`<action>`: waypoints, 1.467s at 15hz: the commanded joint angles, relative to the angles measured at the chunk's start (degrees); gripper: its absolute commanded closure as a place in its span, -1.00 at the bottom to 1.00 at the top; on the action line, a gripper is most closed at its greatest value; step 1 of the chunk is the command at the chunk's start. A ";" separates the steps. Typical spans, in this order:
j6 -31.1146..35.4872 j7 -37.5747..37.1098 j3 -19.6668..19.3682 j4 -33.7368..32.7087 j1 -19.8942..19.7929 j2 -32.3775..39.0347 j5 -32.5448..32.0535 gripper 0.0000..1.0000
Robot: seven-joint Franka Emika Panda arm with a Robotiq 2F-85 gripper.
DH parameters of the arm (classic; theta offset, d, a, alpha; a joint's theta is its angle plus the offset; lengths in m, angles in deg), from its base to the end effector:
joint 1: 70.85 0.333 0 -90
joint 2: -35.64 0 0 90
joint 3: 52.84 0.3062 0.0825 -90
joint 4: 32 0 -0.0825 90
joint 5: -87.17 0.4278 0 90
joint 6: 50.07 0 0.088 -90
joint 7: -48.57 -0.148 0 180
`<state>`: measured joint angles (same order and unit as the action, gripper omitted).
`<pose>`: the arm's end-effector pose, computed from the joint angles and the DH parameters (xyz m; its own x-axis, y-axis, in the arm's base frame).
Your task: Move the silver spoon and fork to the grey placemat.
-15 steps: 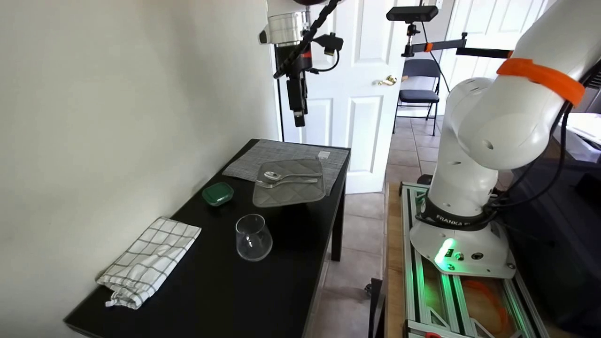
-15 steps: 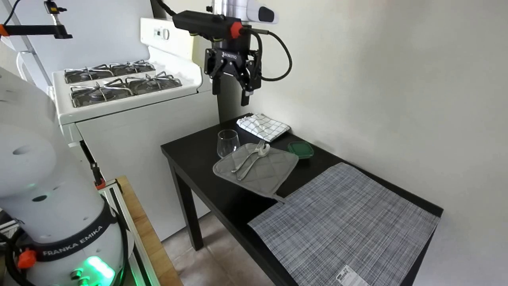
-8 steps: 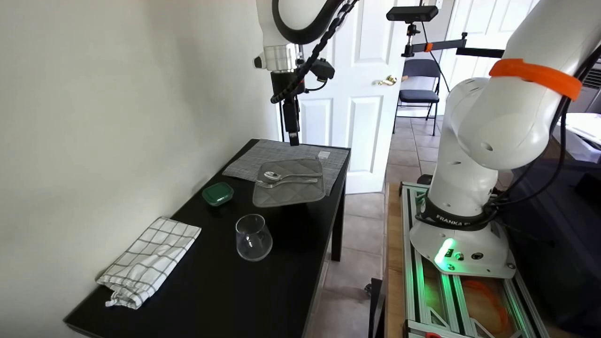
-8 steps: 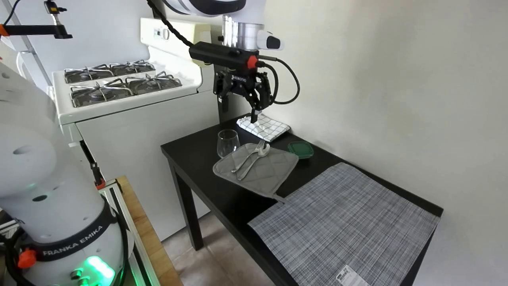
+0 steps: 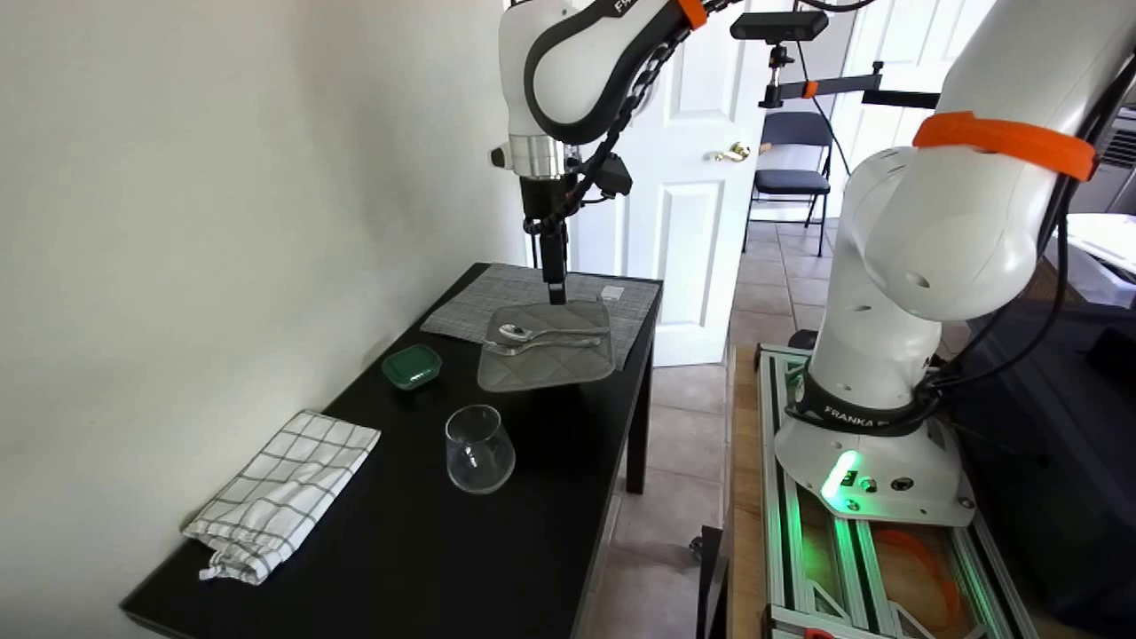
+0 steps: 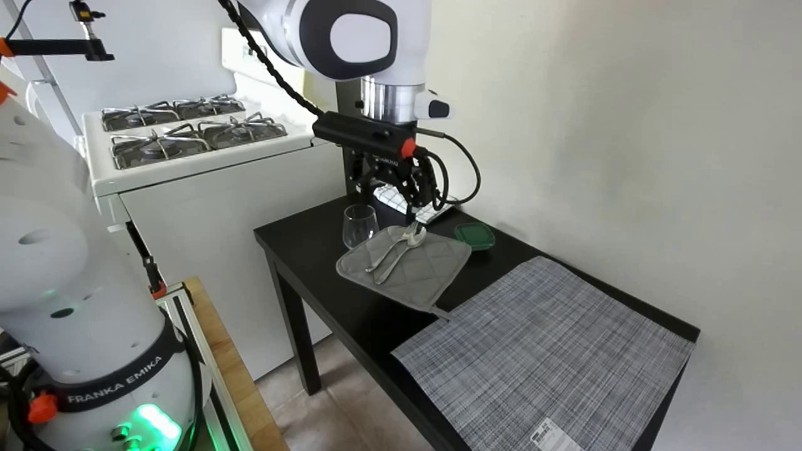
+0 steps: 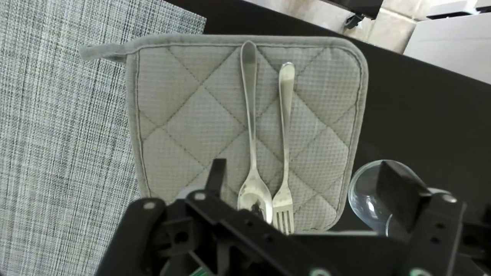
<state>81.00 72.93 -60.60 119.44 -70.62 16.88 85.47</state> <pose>0.4305 -0.0526 0.2685 0.9485 0.3161 -0.0186 0.3154 -0.9484 -0.0322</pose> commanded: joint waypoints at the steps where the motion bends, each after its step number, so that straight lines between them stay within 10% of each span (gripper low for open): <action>1: 4.88 1.89 -0.94 2.31 -0.71 1.86 0.00 -1.00; 22: 12.90 4.04 -0.05 1.58 -0.02 9.83 4.15 -1.00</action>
<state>92.66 75.97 -61.44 121.19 -71.47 25.85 86.97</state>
